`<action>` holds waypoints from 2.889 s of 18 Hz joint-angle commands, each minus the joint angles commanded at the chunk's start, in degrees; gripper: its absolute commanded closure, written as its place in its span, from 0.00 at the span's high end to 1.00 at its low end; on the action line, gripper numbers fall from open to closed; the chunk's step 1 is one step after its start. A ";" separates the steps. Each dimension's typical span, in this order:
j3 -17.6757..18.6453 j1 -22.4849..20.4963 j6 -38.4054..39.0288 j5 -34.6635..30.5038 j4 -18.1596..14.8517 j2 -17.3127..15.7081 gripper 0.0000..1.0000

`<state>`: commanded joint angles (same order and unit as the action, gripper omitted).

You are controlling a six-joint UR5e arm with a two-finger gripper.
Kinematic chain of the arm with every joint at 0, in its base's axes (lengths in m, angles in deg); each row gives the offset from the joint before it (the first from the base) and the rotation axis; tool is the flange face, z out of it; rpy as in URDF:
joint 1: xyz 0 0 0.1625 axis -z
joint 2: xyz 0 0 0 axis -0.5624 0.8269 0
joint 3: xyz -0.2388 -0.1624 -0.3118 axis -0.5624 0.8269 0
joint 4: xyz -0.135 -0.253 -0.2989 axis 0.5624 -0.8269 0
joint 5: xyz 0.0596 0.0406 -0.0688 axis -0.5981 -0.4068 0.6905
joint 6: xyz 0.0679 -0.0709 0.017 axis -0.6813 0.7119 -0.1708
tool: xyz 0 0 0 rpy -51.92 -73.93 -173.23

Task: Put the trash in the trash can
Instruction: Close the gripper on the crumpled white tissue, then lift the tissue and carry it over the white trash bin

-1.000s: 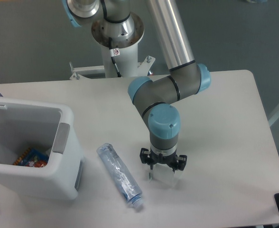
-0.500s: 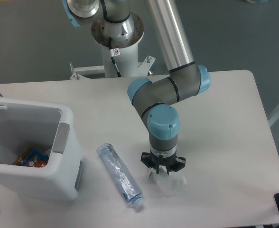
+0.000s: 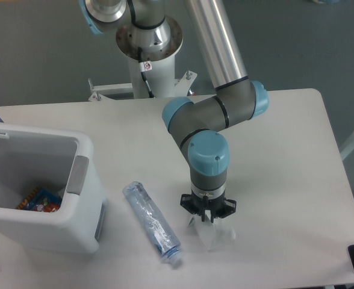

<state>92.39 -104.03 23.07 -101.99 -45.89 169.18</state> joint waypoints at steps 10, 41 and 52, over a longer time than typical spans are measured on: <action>-0.26 -0.97 1.06 3.43 0.00 -0.79 0.00; -0.88 0.43 15.29 26.54 -0.17 -21.70 0.00; -2.11 7.72 19.52 28.40 -0.35 -27.33 0.00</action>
<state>90.28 -96.31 42.59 -73.59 -46.24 141.85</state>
